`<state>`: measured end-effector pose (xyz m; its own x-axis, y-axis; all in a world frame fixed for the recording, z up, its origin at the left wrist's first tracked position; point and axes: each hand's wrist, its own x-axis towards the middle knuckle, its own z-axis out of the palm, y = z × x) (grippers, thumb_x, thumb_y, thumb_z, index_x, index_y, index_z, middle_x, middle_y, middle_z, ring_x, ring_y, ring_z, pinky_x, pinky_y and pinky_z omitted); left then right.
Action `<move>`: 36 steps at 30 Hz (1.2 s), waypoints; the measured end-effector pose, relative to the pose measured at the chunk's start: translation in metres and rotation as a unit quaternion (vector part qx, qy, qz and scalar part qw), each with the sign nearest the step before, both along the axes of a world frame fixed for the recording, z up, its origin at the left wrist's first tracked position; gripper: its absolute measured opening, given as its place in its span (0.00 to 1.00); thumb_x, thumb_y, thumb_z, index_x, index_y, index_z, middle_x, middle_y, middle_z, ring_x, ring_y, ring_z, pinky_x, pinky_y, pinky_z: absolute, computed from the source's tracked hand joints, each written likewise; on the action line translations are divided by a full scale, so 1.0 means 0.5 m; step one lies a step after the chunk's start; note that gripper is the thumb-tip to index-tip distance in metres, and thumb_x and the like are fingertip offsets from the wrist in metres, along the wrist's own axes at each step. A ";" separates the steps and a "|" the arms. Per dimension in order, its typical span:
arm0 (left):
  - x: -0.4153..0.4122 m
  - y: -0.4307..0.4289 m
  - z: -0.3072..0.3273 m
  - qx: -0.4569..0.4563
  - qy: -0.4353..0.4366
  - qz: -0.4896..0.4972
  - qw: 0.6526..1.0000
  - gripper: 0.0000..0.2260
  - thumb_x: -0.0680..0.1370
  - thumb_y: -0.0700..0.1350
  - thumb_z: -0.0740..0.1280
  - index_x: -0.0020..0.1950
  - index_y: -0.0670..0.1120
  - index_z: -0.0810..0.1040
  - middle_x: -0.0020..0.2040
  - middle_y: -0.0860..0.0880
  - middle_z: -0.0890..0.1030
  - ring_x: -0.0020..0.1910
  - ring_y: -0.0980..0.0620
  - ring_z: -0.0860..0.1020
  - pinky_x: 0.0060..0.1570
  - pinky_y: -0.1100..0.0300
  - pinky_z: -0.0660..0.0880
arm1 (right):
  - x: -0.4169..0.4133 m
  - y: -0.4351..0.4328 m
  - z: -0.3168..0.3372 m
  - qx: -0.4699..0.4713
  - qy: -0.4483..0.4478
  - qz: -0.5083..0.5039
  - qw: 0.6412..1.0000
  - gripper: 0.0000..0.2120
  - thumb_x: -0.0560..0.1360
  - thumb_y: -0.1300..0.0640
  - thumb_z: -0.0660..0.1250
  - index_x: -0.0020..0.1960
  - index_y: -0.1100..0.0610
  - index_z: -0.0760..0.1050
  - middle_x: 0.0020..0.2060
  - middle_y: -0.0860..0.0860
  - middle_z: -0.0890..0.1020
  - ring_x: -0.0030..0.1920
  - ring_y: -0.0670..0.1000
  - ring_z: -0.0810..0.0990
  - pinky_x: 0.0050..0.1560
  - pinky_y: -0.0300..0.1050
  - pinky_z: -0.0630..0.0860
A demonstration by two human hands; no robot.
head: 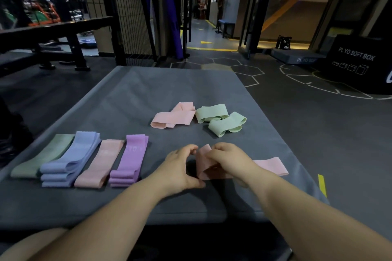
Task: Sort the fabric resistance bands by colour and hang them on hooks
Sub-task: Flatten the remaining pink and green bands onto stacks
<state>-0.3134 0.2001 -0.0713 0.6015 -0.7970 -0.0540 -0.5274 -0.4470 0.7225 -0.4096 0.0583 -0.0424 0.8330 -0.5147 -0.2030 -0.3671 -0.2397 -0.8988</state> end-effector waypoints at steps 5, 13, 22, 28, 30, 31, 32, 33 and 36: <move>-0.007 0.003 0.004 -0.045 0.025 0.003 0.999 0.36 0.60 0.60 0.77 0.64 0.63 0.66 0.62 0.58 0.75 0.61 0.60 0.74 0.63 0.57 0.72 | 0.004 0.013 0.018 0.229 -0.042 0.011 0.972 0.05 0.78 0.61 0.63 0.46 0.60 0.77 0.42 0.62 0.79 0.42 0.61 0.79 0.44 0.53 0.79; 0.009 0.037 0.034 -0.015 -0.037 0.003 0.999 0.29 0.65 0.53 0.70 0.64 0.62 0.63 0.58 0.54 0.75 0.57 0.51 0.76 0.58 0.51 0.74 | 0.011 0.024 0.036 0.303 -0.095 0.063 0.946 0.05 0.80 0.65 0.59 0.52 0.64 0.74 0.47 0.65 0.80 0.46 0.62 0.81 0.49 0.53 0.82; 0.001 0.024 0.031 0.051 -0.171 -0.005 0.984 0.28 0.69 0.53 0.71 0.66 0.58 0.64 0.61 0.54 0.73 0.62 0.51 0.67 0.60 0.54 0.62 | -0.031 -0.047 0.038 0.146 -0.029 0.062 0.987 0.09 0.78 0.64 0.66 0.39 0.58 0.75 0.33 0.55 0.80 0.32 0.49 0.79 0.37 0.38 0.76; -0.015 0.000 0.012 0.064 -0.178 -0.016 0.982 0.27 0.70 0.56 0.71 0.66 0.56 0.65 0.62 0.54 0.74 0.63 0.49 0.69 0.61 0.53 0.62 | -0.061 -0.090 0.033 0.065 -0.007 0.014 0.998 0.04 0.77 0.64 0.67 0.44 0.59 0.79 0.36 0.53 0.82 0.31 0.45 0.80 0.34 0.35 0.71; -0.017 -0.008 0.003 0.062 -0.173 -0.010 0.983 0.28 0.71 0.58 0.71 0.68 0.56 0.64 0.63 0.54 0.74 0.65 0.49 0.69 0.61 0.53 0.61 | -0.072 -0.104 0.029 0.024 0.006 -0.003 1.000 0.03 0.77 0.63 0.68 0.47 0.58 0.80 0.34 0.50 0.83 0.30 0.44 0.79 0.30 0.33 0.70; -0.018 -0.012 0.000 0.061 -0.172 -0.006 0.983 0.29 0.71 0.58 0.71 0.69 0.56 0.64 0.64 0.54 0.74 0.65 0.49 0.68 0.62 0.53 0.61 | -0.078 -0.111 0.027 0.004 0.010 -0.013 1.000 0.02 0.76 0.63 0.69 0.48 0.58 0.80 0.32 0.49 0.83 0.29 0.45 0.79 0.29 0.33 0.70; -0.018 -0.016 -0.003 0.058 -0.170 -0.003 0.984 0.29 0.71 0.58 0.71 0.69 0.56 0.63 0.64 0.54 0.74 0.66 0.49 0.68 0.62 0.53 0.61 | -0.084 -0.117 0.025 -0.012 0.012 -0.023 1.000 0.02 0.76 0.62 0.69 0.48 0.58 0.80 0.31 0.48 0.82 0.29 0.45 0.78 0.28 0.33 0.69; -0.019 -0.019 -0.004 0.055 -0.168 -0.001 0.984 0.30 0.72 0.58 0.71 0.70 0.56 0.63 0.65 0.54 0.74 0.67 0.50 0.68 0.62 0.53 0.61 | -0.089 -0.123 0.022 -0.024 0.012 -0.033 0.999 0.02 0.76 0.62 0.70 0.48 0.59 0.80 0.31 0.48 0.82 0.29 0.46 0.77 0.27 0.33 0.69; -0.025 -0.025 -0.005 0.049 -0.169 0.002 0.984 0.29 0.72 0.57 0.71 0.70 0.55 0.64 0.66 0.54 0.73 0.68 0.51 0.67 0.65 0.52 0.61 | -0.101 -0.141 0.016 -0.041 0.019 -0.065 0.997 0.01 0.75 0.63 0.70 0.46 0.59 0.80 0.32 0.50 0.81 0.29 0.47 0.76 0.25 0.31 0.69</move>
<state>-0.3261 0.1874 -0.0738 0.6007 -0.7961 0.0733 -0.7290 -0.5078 0.4590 -0.4602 -0.0121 -0.0346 0.7503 -0.6343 -0.1864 -0.4334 -0.2591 -0.8632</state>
